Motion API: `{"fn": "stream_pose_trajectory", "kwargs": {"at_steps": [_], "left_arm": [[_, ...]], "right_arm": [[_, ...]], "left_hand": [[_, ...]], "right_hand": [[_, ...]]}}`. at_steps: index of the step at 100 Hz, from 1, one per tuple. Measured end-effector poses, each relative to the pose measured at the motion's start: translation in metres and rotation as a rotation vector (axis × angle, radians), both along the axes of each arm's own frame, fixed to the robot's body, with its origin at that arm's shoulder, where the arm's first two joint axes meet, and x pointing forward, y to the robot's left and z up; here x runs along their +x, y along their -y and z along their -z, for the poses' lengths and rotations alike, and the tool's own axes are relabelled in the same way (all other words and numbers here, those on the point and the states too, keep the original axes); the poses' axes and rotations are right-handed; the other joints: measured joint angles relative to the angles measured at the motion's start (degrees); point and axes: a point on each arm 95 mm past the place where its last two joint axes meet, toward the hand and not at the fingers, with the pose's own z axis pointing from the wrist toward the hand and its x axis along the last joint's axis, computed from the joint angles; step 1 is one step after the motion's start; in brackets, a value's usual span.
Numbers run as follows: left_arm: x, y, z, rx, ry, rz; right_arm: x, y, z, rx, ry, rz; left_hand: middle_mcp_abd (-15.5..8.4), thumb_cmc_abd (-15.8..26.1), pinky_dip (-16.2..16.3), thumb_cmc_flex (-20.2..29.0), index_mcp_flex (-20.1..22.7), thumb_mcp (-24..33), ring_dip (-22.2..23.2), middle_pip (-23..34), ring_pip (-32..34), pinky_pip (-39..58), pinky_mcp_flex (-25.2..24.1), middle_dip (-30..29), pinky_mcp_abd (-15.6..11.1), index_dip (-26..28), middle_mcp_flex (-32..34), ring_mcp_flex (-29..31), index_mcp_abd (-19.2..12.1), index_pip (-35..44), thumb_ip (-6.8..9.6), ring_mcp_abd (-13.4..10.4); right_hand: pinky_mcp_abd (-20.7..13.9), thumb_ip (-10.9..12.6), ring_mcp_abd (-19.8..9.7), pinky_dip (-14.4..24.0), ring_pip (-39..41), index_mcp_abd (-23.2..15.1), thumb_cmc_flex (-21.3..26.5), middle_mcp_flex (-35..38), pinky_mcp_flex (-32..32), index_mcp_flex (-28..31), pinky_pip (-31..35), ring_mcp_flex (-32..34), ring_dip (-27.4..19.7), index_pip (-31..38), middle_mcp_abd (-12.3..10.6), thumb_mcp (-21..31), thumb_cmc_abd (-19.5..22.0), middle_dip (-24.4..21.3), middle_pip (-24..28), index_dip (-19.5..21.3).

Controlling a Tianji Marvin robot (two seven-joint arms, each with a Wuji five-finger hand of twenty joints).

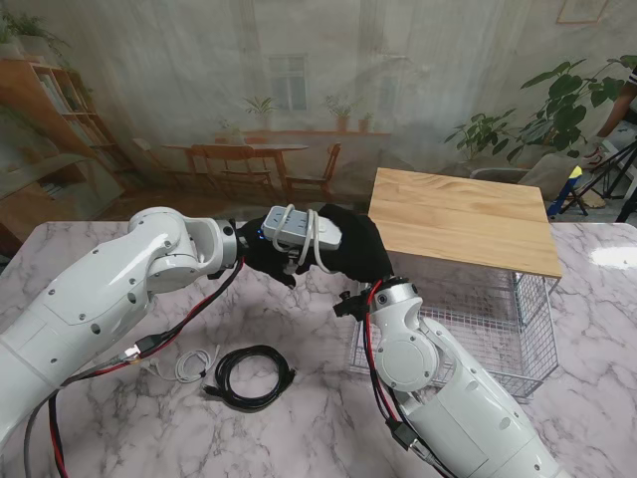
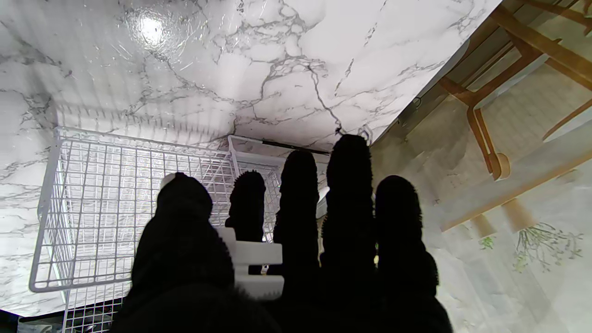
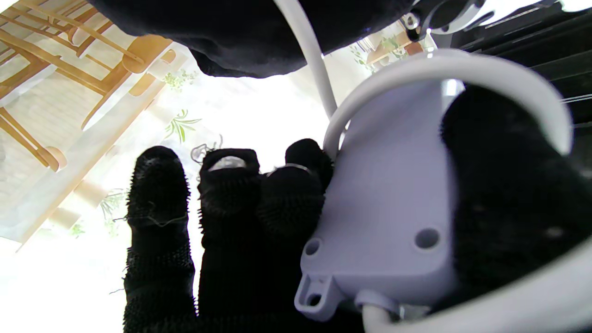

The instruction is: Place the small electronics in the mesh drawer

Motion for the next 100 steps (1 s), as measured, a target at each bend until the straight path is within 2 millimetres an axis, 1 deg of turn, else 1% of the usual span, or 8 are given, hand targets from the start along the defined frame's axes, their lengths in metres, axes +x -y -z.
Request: {"fn": "stream_pose_trajectory", "kwargs": {"at_steps": [10,19,27,51,59,72,87,100], "left_arm": [[0.000,0.002,0.000,0.014,0.007,0.010],[0.000,0.003,-0.001,0.027,0.017,0.022],[0.000,0.003,-0.002,0.028,0.028,0.021],[-0.003,-0.004,-0.003,0.022,0.050,-0.017],[-0.003,-0.007,-0.005,0.024,0.049,-0.036],[0.000,-0.015,-0.011,-0.038,0.028,-0.095],[0.001,-0.021,-0.016,-0.050,0.003,-0.155],[0.002,-0.023,-0.024,-0.059,0.006,-0.187]], "right_arm": [[0.000,0.001,0.000,0.010,-0.002,0.007],[0.000,0.002,0.000,0.014,-0.003,0.011],[-0.001,0.002,-0.002,0.016,0.001,0.012],[0.001,0.001,-0.007,0.012,0.011,0.006],[0.002,0.000,-0.008,0.011,0.014,0.004],[0.002,0.000,-0.010,0.011,0.017,0.003],[0.002,-0.001,-0.011,0.011,0.019,0.000],[0.002,-0.002,-0.011,0.009,0.021,-0.004]], "left_hand": [[-0.12,0.00,0.00,0.00,0.00,0.00,-0.04,-0.01,0.00,0.01,0.00,-0.19,0.00,-0.20,0.00,0.00,-0.02,-0.04,0.00,-0.16],[-0.47,0.00,0.00,-0.22,-0.07,0.00,-0.20,-2.36,-0.57,0.01,0.00,-1.67,0.00,-4.61,-0.08,0.00,-0.03,-4.75,-0.01,-0.32],[-1.27,1.34,-0.02,-7.09,-0.87,1.99,-0.82,-6.00,-3.00,-0.04,-0.94,-4.24,-0.01,-10.94,-3.61,-2.25,3.26,-15.27,-0.02,-0.37],[7.77,1.35,-2.68,-24.11,-14.78,4.55,-6.77,-19.29,-13.22,-10.30,-8.08,-15.57,-0.01,-23.48,-30.36,-17.77,11.96,-37.06,-0.04,1.29],[10.36,-1.06,-2.86,-27.28,-16.52,4.20,-8.80,-22.21,-14.94,-12.32,-9.24,-17.55,-0.07,-23.33,-37.35,-22.51,15.05,-37.11,-0.04,2.25],[12.20,-3.91,-3.40,-30.25,-19.34,4.47,-10.20,-23.33,-15.50,-14.24,-10.33,-17.67,-0.63,-19.97,-39.42,-24.95,19.31,-36.39,-0.04,3.05],[12.22,-5.80,-4.24,-31.73,-19.64,4.21,-12.30,-25.15,-16.09,-16.65,-10.57,-17.74,-0.65,-23.80,-40.81,-26.72,19.40,-40.12,-0.04,3.78],[12.07,-5.83,-4.81,-31.73,-19.69,4.22,-12.90,-25.16,-16.55,-16.82,-10.52,-18.43,-0.04,-27.68,-40.83,-26.80,14.47,-40.98,-0.04,4.44]], "right_hand": [[0.00,-0.04,0.35,0.00,0.00,0.59,0.00,0.02,0.00,0.00,0.00,0.00,0.00,0.00,0.46,0.00,-0.06,0.00,0.00,-0.42],[0.00,-0.50,0.41,0.00,0.00,0.69,0.00,0.03,0.00,0.00,0.00,0.00,0.00,0.00,0.54,-0.02,-0.07,0.00,0.00,-0.44],[0.00,-0.60,0.41,0.00,0.00,0.69,0.00,0.03,0.00,-0.14,0.00,0.00,0.00,0.00,0.56,-0.02,-0.06,0.00,0.00,-0.45],[0.00,-0.66,0.41,0.00,0.00,0.69,0.00,0.03,0.00,-0.60,0.00,0.00,0.00,0.00,0.56,-0.02,-0.02,0.00,0.00,-0.45],[0.00,-0.66,0.41,0.00,0.00,0.69,0.00,0.03,0.00,-0.85,0.00,0.00,0.00,0.00,0.56,-0.02,0.06,0.00,0.00,-0.45],[0.00,-0.69,0.42,0.00,0.00,0.68,0.00,0.02,0.00,-1.54,0.00,0.00,0.00,0.42,0.56,-0.02,0.82,0.00,0.00,-0.45],[0.01,-0.69,0.41,0.00,0.00,0.67,-0.02,0.01,-0.01,-1.59,0.00,0.00,0.00,0.48,0.57,-0.01,1.15,0.00,0.00,-0.45],[0.00,-0.70,0.41,0.00,0.00,0.66,-0.02,0.00,-0.01,-1.60,0.00,0.00,0.00,0.48,0.57,-0.01,1.50,0.00,0.00,-0.45]]}}
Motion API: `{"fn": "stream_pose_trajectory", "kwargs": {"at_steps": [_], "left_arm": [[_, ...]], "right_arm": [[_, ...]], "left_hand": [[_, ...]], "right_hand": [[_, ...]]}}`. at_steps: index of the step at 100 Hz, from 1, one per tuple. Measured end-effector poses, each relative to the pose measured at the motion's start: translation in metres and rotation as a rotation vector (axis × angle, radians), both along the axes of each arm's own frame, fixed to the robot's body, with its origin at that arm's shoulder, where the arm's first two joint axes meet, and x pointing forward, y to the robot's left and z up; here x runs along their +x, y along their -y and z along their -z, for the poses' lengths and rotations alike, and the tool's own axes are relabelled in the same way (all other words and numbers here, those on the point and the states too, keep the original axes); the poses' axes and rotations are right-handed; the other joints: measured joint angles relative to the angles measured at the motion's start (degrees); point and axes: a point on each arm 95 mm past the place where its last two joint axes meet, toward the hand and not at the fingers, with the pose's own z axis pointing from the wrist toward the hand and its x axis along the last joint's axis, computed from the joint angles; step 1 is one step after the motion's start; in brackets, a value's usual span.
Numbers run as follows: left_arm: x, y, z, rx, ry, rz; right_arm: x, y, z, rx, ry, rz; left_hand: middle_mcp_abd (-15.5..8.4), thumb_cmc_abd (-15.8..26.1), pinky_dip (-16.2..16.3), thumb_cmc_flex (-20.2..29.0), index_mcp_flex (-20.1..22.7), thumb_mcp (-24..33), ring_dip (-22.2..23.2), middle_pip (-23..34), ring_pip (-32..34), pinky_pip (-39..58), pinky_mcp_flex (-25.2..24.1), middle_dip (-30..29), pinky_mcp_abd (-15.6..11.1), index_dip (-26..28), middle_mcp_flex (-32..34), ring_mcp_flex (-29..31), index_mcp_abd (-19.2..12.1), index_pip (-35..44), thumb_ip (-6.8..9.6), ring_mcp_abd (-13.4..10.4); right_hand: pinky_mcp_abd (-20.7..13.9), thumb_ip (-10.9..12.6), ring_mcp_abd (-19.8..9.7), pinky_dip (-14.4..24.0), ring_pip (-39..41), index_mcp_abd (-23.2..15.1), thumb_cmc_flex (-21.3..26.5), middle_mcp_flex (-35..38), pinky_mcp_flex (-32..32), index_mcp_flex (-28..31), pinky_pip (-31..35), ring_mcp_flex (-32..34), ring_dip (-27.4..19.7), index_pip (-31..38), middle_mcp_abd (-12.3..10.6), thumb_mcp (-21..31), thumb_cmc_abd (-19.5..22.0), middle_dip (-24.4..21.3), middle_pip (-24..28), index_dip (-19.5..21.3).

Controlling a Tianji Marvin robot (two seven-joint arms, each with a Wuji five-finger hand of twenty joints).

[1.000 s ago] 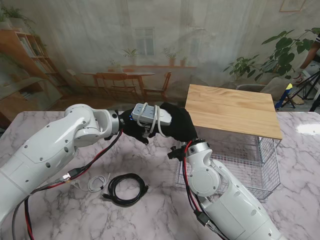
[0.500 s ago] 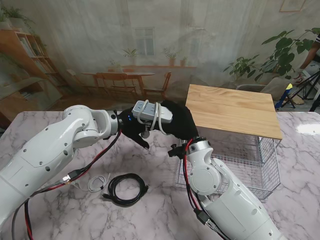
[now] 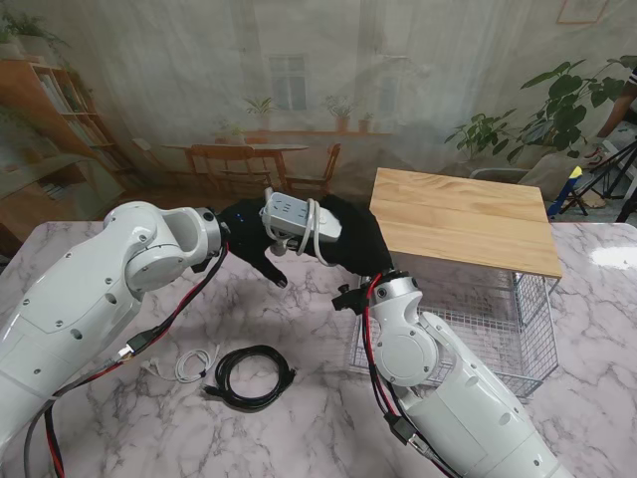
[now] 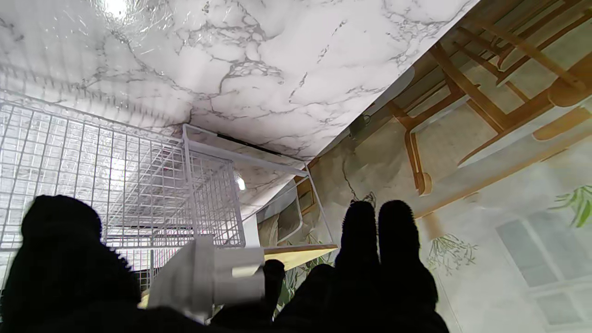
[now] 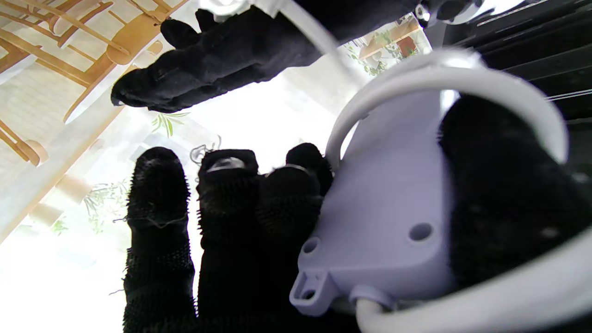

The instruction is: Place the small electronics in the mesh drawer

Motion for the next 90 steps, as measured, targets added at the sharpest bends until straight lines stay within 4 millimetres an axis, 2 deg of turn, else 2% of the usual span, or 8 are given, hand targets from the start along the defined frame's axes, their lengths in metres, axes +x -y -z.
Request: {"fn": "stream_pose_trajectory", "kwargs": {"at_steps": [17,21,30,33,41,55,76,90], "left_arm": [[0.001,0.000,-0.004,-0.009,0.012,0.003],[0.002,0.000,-0.005,-0.023,0.020,0.004],[0.005,0.001,-0.004,-0.098,0.025,0.006],[0.006,0.001,-0.004,-0.118,0.019,0.006],[0.007,0.004,-0.001,-0.145,0.007,0.009],[0.008,0.010,0.000,-0.198,0.021,0.021],[0.002,0.011,0.004,-0.158,-0.012,0.075],[-0.003,0.008,0.008,-0.116,-0.032,0.104]], "right_arm": [[0.001,-0.001,-0.001,0.000,0.003,-0.002],[0.001,-0.001,-0.001,0.000,0.003,-0.002],[0.001,-0.001,-0.001,0.001,0.005,-0.003],[0.001,-0.001,-0.001,0.001,0.005,-0.003],[0.001,-0.001,-0.001,0.001,0.005,-0.002],[0.001,-0.001,-0.002,0.002,0.006,-0.003],[0.002,0.001,-0.003,0.001,0.010,0.004],[0.002,0.002,-0.004,0.003,0.012,0.009]], "left_hand": [[-0.14,0.92,-0.07,0.19,0.00,0.21,-0.01,0.00,0.00,0.00,0.83,0.00,0.02,1.30,0.31,0.32,0.03,0.28,0.00,0.12],[-1.76,4.45,-0.07,0.73,0.00,-0.13,-0.01,0.09,0.00,0.17,1.45,0.32,0.03,4.41,1.91,1.09,-1.72,1.21,-0.03,0.12],[-7.09,13.10,0.02,10.01,0.88,-0.04,0.81,2.46,0.14,2.40,3.48,2.70,0.05,9.80,8.38,4.89,-9.40,3.73,-0.33,-0.74],[-9.81,14.94,0.04,13.51,3.44,0.49,1.30,4.06,0.43,3.20,4.24,3.69,0.08,10.75,11.32,6.65,-11.61,5.55,-0.33,-1.28],[-13.80,17.78,0.08,21.46,10.46,-0.09,2.22,7.98,1.94,5.38,5.54,5.38,0.84,15.23,17.29,10.56,-15.41,10.75,-0.39,-2.44],[-15.78,17.12,0.87,29.88,18.36,-1.24,4.28,15.16,4.89,9.03,7.13,8.15,1.50,23.58,27.48,15.89,-12.96,20.19,-1.76,-3.82],[-15.30,15.27,2.71,31.98,20.58,-1.90,5.82,21.03,6.88,12.61,8.52,13.00,1.46,29.44,33.95,19.81,-10.93,34.72,-2.20,-5.34],[-15.54,15.18,3.49,32.53,20.71,-1.90,7.14,22.27,7.50,13.28,8.53,14.80,1.38,33.31,34.88,19.81,-10.92,37.89,-2.20,-5.28]], "right_hand": [[0.00,-0.01,0.00,0.00,0.00,0.00,0.00,-0.03,0.00,0.00,-0.01,0.00,0.00,0.01,0.01,0.00,0.37,0.00,0.00,0.00],[0.00,-0.01,0.00,0.00,0.00,0.00,0.00,-0.03,0.00,0.00,-0.01,0.00,0.00,0.04,0.01,0.00,0.45,0.00,0.00,0.00],[0.00,-0.01,0.00,0.00,0.00,-0.01,0.00,-0.04,0.00,0.00,-0.01,0.00,0.00,0.05,0.00,0.01,0.57,0.00,0.00,0.00],[0.00,-0.01,0.00,0.00,0.00,-0.02,0.00,-0.04,0.00,0.00,-0.01,0.00,0.00,0.05,0.01,0.01,0.61,0.00,0.00,0.00],[0.00,-0.01,0.00,0.00,0.00,-0.02,0.00,-0.05,0.00,0.00,-0.01,0.00,0.00,0.06,0.01,0.01,0.82,0.00,0.00,0.00],[0.00,-0.01,0.00,0.00,0.00,-0.02,0.00,-0.07,0.00,0.00,-0.01,0.00,0.00,0.06,0.01,0.01,0.89,0.00,0.01,0.03],[0.00,-0.01,0.00,0.00,0.00,-0.05,0.00,-0.07,0.00,0.00,-0.01,0.00,0.00,0.09,0.01,0.01,0.92,0.00,0.01,0.04],[0.00,-0.01,0.00,0.00,0.00,-0.07,0.00,-0.07,0.00,0.00,-0.01,0.00,0.00,0.09,0.01,0.00,0.93,0.00,0.01,0.04]]}}
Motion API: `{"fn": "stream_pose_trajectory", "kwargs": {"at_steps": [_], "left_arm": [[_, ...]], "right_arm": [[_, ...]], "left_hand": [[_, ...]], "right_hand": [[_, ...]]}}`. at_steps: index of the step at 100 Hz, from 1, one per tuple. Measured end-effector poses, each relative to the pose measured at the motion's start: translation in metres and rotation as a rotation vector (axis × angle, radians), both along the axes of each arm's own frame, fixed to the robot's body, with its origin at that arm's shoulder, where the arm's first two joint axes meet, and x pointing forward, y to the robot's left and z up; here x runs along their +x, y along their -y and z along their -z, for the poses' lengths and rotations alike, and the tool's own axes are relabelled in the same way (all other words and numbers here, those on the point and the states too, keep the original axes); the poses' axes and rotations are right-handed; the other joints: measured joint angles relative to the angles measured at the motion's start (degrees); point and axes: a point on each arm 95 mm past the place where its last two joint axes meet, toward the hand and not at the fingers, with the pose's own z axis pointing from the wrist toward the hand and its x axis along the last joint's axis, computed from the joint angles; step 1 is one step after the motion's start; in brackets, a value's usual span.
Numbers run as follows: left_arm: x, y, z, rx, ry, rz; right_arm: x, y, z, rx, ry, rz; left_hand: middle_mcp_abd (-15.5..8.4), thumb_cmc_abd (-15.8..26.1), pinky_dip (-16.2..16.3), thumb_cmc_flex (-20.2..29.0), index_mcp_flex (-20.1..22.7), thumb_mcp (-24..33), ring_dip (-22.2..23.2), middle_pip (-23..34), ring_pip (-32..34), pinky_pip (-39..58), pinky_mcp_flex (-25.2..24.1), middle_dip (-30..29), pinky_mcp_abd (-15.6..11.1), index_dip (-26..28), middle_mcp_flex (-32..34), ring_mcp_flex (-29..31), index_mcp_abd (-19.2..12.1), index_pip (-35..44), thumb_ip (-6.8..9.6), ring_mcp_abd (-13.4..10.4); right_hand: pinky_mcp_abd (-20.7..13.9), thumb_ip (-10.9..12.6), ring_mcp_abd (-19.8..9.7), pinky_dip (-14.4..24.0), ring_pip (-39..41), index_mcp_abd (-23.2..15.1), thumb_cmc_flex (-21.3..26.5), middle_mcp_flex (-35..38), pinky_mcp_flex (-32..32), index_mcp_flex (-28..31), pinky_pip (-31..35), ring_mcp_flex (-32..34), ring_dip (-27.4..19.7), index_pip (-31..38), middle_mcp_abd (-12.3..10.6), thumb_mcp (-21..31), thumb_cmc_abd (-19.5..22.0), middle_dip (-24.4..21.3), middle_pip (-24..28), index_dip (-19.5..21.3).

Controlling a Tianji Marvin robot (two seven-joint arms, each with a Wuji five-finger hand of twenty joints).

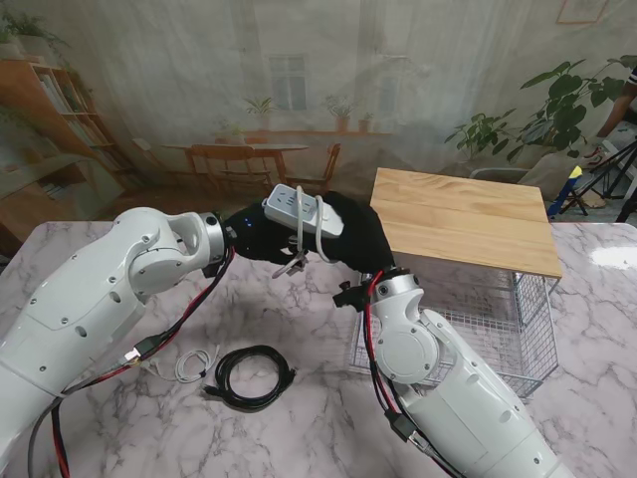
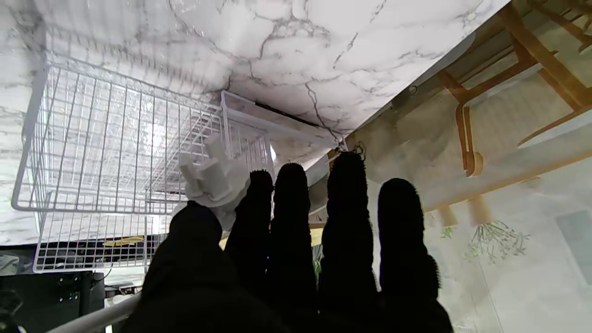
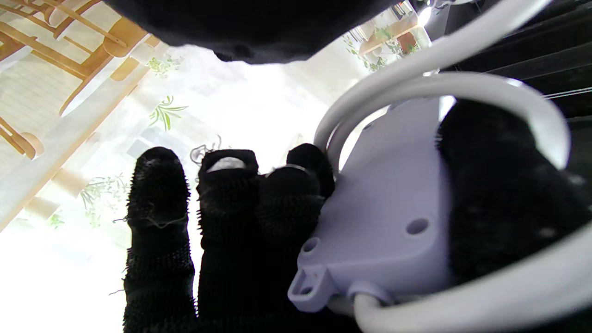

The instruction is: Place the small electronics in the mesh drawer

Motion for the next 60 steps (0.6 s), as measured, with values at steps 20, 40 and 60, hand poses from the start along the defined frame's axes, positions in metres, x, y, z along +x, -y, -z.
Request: {"fn": "stream_pose_trajectory", "kwargs": {"at_steps": [20,40,60], "left_arm": [[0.002,-0.006,0.013,0.027,-0.033,-0.014],[0.003,-0.011,0.021,-0.001,-0.043,-0.030],[0.003,-0.012,0.024,-0.032,-0.038,-0.036]], "right_arm": [[0.001,0.000,-0.002,0.000,0.004,0.000],[0.001,0.000,-0.006,-0.005,0.010,0.000],[0.001,0.000,-0.006,-0.007,0.009,0.001]], "left_hand": [[0.20,-3.16,0.62,0.04,1.98,-0.05,0.61,0.13,0.49,0.01,0.01,0.78,-0.01,2.26,1.79,0.91,0.02,2.14,0.00,0.39],[1.18,-3.70,0.65,0.06,3.45,-0.02,0.56,-0.11,0.56,0.01,0.43,0.79,-0.01,-1.49,2.72,2.49,0.02,1.56,0.00,0.58],[2.04,-4.32,0.66,0.68,4.14,1.00,-0.72,-3.02,0.21,0.01,0.44,-1.19,-0.54,-10.98,2.55,1.89,0.02,-4.04,0.22,0.57]], "right_hand": [[0.00,0.00,0.00,0.00,0.00,-0.03,0.00,0.00,0.00,0.00,0.00,0.00,0.00,0.00,0.00,0.00,0.00,0.00,0.01,0.00],[0.00,0.00,0.00,0.00,0.00,-0.06,0.00,0.00,0.00,0.00,0.00,0.00,0.00,0.00,0.00,0.00,0.00,0.00,0.01,0.00],[0.00,0.00,0.00,0.00,0.00,-0.10,0.00,0.00,0.00,0.00,0.00,0.00,0.00,0.00,0.00,0.00,0.01,0.00,0.01,0.00]]}}
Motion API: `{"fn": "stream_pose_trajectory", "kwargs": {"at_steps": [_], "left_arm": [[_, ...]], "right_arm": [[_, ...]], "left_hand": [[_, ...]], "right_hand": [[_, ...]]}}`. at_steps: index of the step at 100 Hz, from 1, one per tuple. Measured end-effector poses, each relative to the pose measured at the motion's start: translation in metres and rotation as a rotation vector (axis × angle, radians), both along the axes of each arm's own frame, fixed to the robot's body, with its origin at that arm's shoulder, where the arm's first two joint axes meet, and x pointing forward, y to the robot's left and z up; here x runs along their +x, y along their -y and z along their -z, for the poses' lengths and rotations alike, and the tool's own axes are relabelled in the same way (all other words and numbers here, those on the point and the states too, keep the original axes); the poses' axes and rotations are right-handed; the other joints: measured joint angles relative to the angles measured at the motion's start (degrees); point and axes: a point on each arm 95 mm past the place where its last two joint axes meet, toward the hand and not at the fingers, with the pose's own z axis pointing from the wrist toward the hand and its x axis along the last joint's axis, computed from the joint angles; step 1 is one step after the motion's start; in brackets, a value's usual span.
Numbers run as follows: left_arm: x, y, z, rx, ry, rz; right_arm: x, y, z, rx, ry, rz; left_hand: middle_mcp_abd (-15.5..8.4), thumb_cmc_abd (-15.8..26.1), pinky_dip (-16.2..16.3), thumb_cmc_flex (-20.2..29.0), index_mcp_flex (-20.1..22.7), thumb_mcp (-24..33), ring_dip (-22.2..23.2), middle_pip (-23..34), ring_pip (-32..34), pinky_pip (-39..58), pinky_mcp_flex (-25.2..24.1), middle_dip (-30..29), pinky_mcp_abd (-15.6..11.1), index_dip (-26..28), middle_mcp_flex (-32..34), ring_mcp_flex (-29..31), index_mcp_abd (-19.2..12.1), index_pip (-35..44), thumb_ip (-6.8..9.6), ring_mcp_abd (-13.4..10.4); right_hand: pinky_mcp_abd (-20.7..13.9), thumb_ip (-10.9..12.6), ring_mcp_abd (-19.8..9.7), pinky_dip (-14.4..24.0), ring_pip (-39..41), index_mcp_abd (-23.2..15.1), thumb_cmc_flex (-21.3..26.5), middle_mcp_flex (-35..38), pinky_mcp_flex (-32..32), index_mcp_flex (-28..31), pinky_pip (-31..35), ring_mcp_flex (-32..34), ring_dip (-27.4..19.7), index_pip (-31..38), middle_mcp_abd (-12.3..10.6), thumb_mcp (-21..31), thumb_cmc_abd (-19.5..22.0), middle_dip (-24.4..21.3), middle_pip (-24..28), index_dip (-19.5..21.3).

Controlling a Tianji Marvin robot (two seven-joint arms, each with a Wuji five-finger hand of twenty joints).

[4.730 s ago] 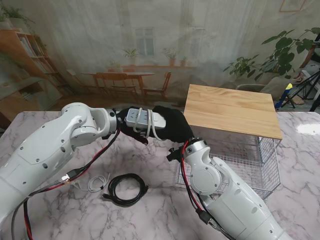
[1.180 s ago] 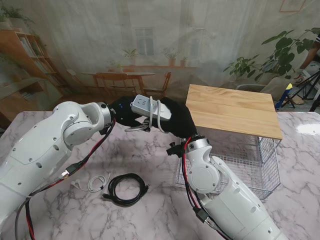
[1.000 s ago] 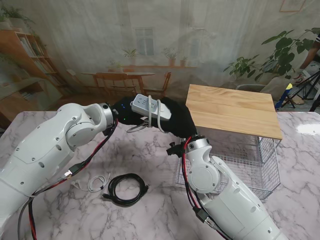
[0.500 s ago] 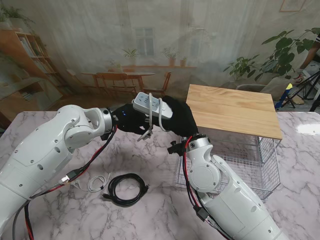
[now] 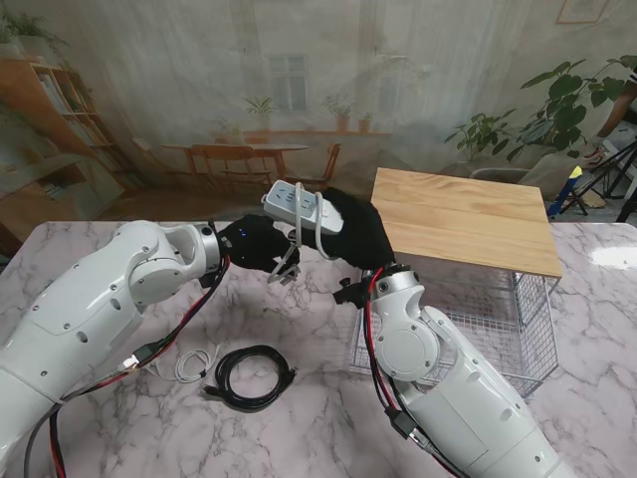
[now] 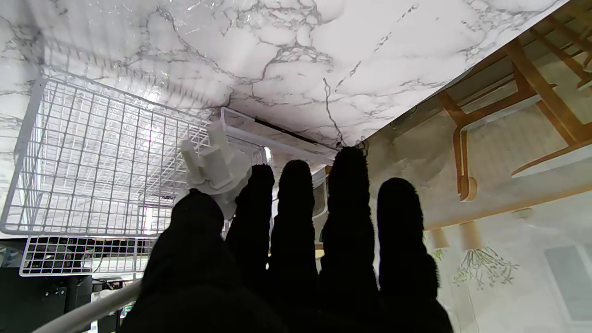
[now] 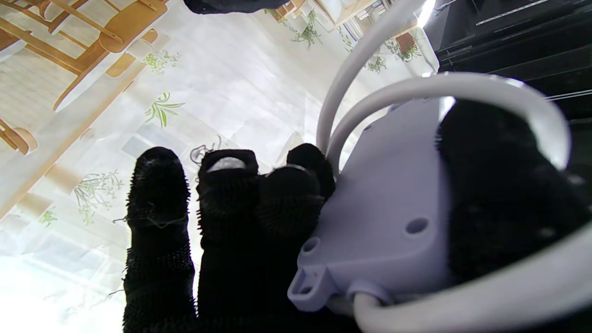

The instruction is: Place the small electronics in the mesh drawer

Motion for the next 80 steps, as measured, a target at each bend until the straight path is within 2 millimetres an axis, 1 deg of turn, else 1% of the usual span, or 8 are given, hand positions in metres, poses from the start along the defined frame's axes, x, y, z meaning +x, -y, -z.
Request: {"fn": "stream_pose_trajectory", "kwargs": {"at_steps": [9,17,25,33,50,62,74,80], "left_arm": [[0.000,0.001,0.002,-0.006,-0.001,-0.007],[0.000,0.002,0.005,-0.008,-0.008,-0.016],[0.001,0.003,0.008,-0.005,-0.016,-0.021],[0.001,0.003,0.009,-0.002,-0.031,-0.026],[-0.001,0.006,0.011,-0.006,-0.099,-0.027],[-0.001,0.009,0.011,-0.035,-0.160,-0.031],[-0.001,0.009,0.011,-0.036,-0.161,-0.039],[-0.001,0.009,0.011,-0.042,-0.165,-0.042]], "right_arm": [[0.000,0.000,0.000,-0.002,-0.001,-0.001],[0.001,-0.001,0.000,-0.004,-0.003,-0.002],[0.001,-0.001,-0.001,-0.006,-0.003,-0.003],[0.001,-0.001,-0.001,-0.006,-0.003,-0.002],[0.001,0.000,-0.002,0.003,0.002,0.006],[0.002,0.000,-0.003,0.005,0.002,0.010],[0.002,0.000,-0.003,0.004,0.002,0.013],[0.002,0.000,-0.003,0.004,0.002,0.013]], "left_hand": [[1.74,0.00,-0.10,-5.69,-5.13,1.53,-1.41,-3.85,-2.12,-0.77,-1.21,-2.92,-0.03,-7.90,-5.15,-2.60,-0.07,-12.03,1.54,0.35],[3.49,-2.13,-1.17,-11.27,-9.42,1.56,-2.53,-6.77,-3.78,-3.09,-2.15,-6.24,-0.04,-13.74,-10.06,-5.18,1.52,-20.59,1.72,0.99],[5.64,-4.40,-2.74,-15.28,-13.52,1.50,-4.47,-10.12,-5.60,-6.05,-3.73,-9.48,-0.05,-16.82,-16.35,-8.18,2.16,-24.82,1.72,1.67],[6.55,-6.14,-4.11,-18.32,-16.41,1.84,-6.47,-12.95,-7.24,-9.04,-5.47,-12.26,-0.05,-18.26,-22.10,-11.07,1.51,-27.79,1.72,2.53],[8.52,-9.59,-6.36,-20.51,-19.79,1.59,-9.31,-15.12,-9.08,-13.37,-7.40,-15.15,-0.03,-19.68,-27.96,-14.87,0.59,-30.45,1.72,3.73],[9.44,-13.45,-7.71,-20.51,-21.95,1.63,-11.57,-15.83,-10.19,-16.00,-8.15,-16.65,-0.03,-21.09,-30.41,-16.94,2.62,-32.44,1.72,4.01],[9.58,-15.43,-8.52,-20.33,-22.53,2.32,-12.29,-15.93,-10.26,-16.70,-8.23,-17.34,-0.03,-21.75,-31.75,-16.78,2.85,-32.90,1.72,4.01],[8.83,-15.33,-8.56,-19.25,-22.50,2.44,-12.73,-15.87,-10.27,-16.70,-8.23,-17.35,-0.03,-21.79,-31.75,-16.78,0.26,-32.90,1.72,3.94]], "right_hand": [[0.00,0.00,0.00,0.00,0.00,-0.02,0.00,0.00,0.00,0.00,0.00,0.00,0.00,0.00,0.00,0.00,0.00,0.00,0.00,0.00],[0.00,0.00,0.00,0.00,0.00,-0.02,0.00,0.00,0.00,0.00,0.00,0.00,0.00,0.00,0.00,0.00,0.00,0.00,0.00,0.00],[0.00,0.00,0.00,0.00,0.00,-0.02,0.00,0.00,0.00,0.00,0.00,0.00,0.00,0.00,0.00,0.00,0.00,0.00,0.00,0.00],[0.00,0.00,0.00,0.00,0.00,-0.02,0.00,0.00,0.00,0.00,0.00,0.00,0.00,0.00,0.00,0.00,0.00,0.00,0.00,0.00],[0.00,0.00,0.00,0.00,0.00,-0.02,0.00,0.00,0.00,0.00,0.00,0.00,0.00,0.00,0.00,0.00,0.01,0.00,0.00,0.00],[0.00,0.00,0.00,0.00,0.00,-0.02,0.00,0.00,0.00,0.00,0.00,0.00,0.00,0.00,0.00,0.00,0.01,0.00,0.00,0.00],[0.00,0.00,0.00,0.00,0.00,-0.04,0.00,0.00,0.00,0.00,0.00,0.00,0.00,0.00,0.00,0.00,0.01,0.00,0.00,0.00],[0.00,0.00,0.00,0.00,0.00,-0.04,0.00,0.00,0.00,0.00,0.00,0.00,0.00,0.00,0.00,0.00,0.01,0.00,0.00,0.00]]}}
